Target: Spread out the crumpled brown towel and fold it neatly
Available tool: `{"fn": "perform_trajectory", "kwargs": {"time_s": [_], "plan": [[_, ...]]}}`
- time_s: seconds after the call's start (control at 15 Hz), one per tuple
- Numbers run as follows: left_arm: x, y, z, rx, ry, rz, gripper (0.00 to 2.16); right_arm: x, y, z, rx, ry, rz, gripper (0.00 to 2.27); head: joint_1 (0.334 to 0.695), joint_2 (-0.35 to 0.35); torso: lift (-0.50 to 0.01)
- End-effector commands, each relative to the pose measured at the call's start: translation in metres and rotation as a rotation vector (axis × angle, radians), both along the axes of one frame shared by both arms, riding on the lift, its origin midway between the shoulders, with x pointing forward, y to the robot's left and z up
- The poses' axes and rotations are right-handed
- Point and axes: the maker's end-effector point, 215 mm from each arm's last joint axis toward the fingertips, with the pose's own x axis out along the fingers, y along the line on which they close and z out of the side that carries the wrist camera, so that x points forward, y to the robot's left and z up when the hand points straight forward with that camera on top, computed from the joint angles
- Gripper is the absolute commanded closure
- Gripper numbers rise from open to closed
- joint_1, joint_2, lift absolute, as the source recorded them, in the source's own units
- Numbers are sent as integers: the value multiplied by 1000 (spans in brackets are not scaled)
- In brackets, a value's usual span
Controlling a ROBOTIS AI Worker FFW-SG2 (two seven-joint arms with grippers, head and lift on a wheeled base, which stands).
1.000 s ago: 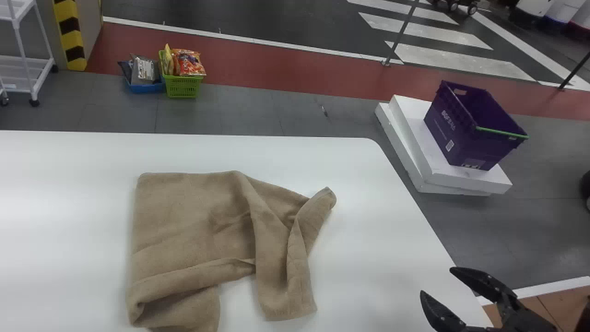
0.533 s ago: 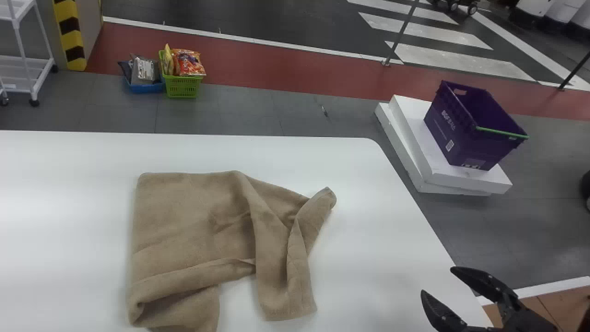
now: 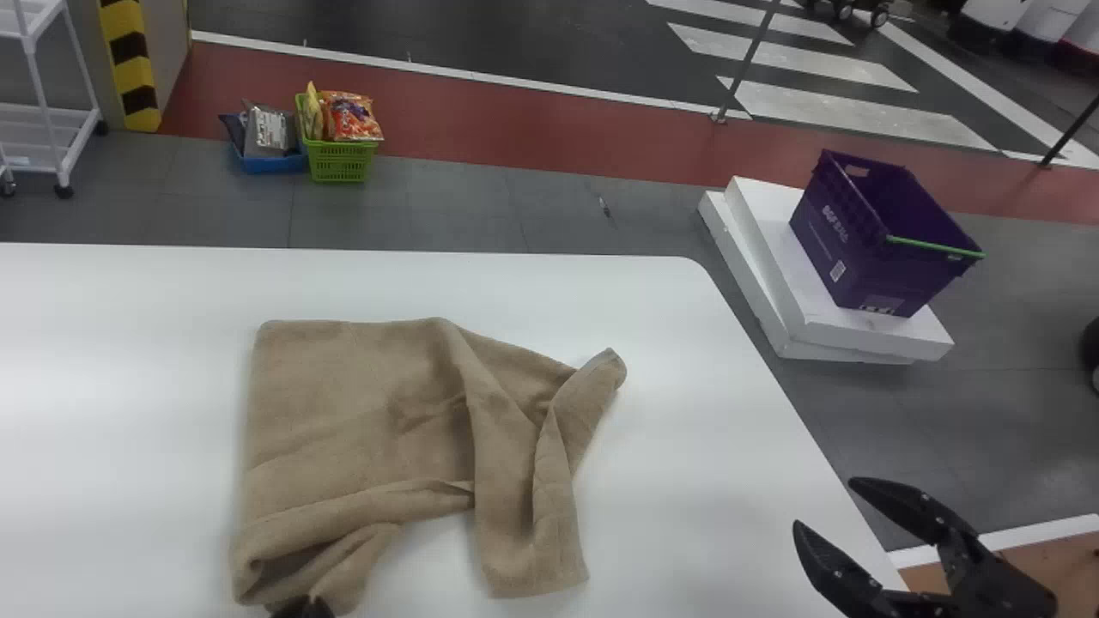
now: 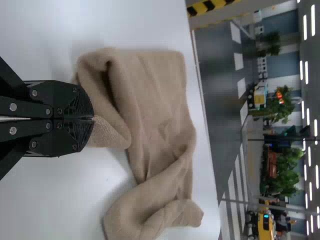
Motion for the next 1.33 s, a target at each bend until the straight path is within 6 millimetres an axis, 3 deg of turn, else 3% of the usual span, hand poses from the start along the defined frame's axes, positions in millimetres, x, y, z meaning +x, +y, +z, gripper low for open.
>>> {"fn": "perform_trajectory", "kwargs": {"time_s": [0.0, 0.13, 0.27, 0.4, 0.6, 0.8, 0.93, 1.07, 1.13, 1.27], "plan": [[21, 43, 35, 32, -78, 78, 1474, 10, -6, 13, 5, 5, -23, 194, 695, -350, -126], [35, 80, 58, 42, -123, 151, 1477, 17, -5, 11, 4, 35, -30, 191, 695, -350, -126], [41, 94, 66, 42, -138, 176, 1474, 24, 23, -4, -1, 64, 33, 191, 695, -350, -126], [40, 91, 61, 35, -126, 175, 1474, 29, 62, -13, 1, 64, 113, 194, 695, -350, -126], [36, 86, 48, 29, -98, 164, 1474, 40, 149, -20, -110, -13, 300, 194, 695, -350, -126], [35, 83, 42, 24, -82, 155, 1474, 45, 240, -41, -163, -8, 432, 221, 695, -238, -126], [33, 85, 34, 40, -55, 152, 1474, 41, 284, -66, -175, 82, 458, 221, 695, -115, -126], [31, 88, 28, 55, -35, 152, 1474, 30, 305, -78, -154, 190, 474, 228, 695, -49, -126], [31, 88, 28, 55, -35, 152, 1474, 25, 309, -79, -148, 219, 489, 333, 695, 7, -126], [32, 87, 28, 57, -33, 150, 1474, 11, 310, -75, -53, 354, 499, 383, 695, 43, -126]]}}
